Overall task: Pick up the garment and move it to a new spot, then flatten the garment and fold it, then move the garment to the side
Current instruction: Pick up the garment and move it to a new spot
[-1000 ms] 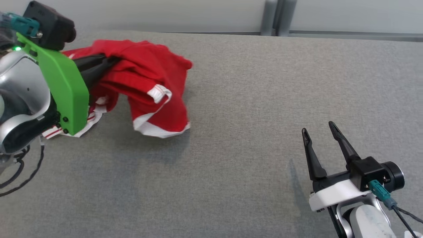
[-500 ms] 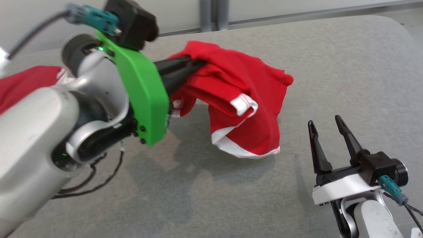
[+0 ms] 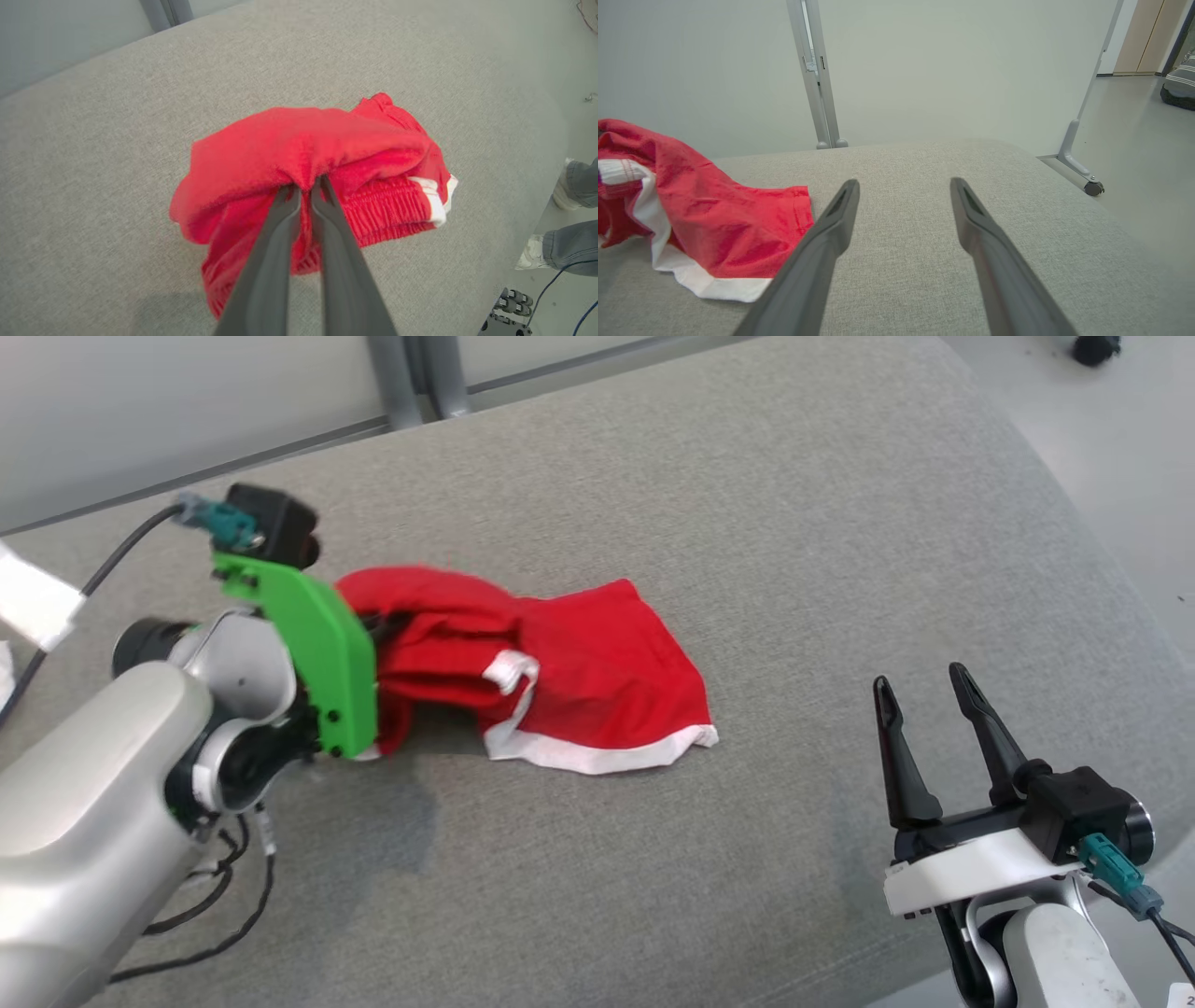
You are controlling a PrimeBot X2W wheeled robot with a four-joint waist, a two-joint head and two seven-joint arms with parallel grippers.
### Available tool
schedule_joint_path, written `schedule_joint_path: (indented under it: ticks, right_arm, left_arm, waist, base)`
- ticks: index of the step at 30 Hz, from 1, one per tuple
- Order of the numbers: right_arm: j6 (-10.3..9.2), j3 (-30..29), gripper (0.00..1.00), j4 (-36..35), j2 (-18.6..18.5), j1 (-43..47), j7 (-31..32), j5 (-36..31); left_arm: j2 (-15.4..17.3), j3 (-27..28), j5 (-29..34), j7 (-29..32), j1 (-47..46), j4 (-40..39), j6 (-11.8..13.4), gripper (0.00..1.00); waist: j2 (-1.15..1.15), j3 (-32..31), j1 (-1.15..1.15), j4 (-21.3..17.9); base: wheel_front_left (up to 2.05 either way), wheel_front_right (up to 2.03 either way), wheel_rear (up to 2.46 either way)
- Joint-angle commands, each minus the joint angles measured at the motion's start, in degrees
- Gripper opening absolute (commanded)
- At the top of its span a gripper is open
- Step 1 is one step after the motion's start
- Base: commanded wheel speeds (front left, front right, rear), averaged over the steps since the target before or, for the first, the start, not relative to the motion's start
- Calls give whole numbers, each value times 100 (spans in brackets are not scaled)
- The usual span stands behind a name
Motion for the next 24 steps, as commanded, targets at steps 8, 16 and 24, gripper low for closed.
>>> schedule_joint_path:
  ticks: [8,16,24]
  right_arm:
    - [-1,125,100,10,-12,-97,-20,-143]
    - [-2,34,100,8,-10,-82,-20,-227]
    - [-1,-188,100,-39,-4,262,-20,-362]
  left_arm:
    - [53,160,-357,-42,228,1013,-265,52]
    - [275,472,-620,-317,205,842,-751,100]
    - [1422,1198,-687,-1827,1681,-907,-119,100]
  waist:
    - [49,240,0,46]
    - [49,153,0,344]
    - [49,-124,0,632]
  base:
    - [0,0,0]
    - [0,0,0]
    - [0,0,0]
